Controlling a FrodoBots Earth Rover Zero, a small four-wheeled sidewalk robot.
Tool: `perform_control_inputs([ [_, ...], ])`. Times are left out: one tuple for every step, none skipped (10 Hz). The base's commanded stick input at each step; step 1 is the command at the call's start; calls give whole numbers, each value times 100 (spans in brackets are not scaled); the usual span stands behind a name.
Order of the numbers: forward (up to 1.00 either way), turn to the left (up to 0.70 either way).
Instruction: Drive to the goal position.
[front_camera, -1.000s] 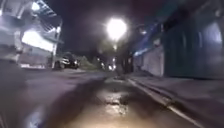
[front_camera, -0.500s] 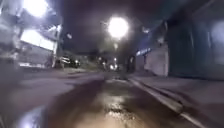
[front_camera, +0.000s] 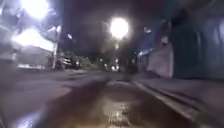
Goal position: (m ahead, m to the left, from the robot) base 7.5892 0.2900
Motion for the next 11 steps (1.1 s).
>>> perform_control_inputs([
  [70, 0],
  [70, 0],
  [70, 0],
  [70, 0],
  [70, 0],
  [70, 0],
  [70, 0],
  [70, 0],
  [70, 0],
  [70, 0],
  [70, 0],
])
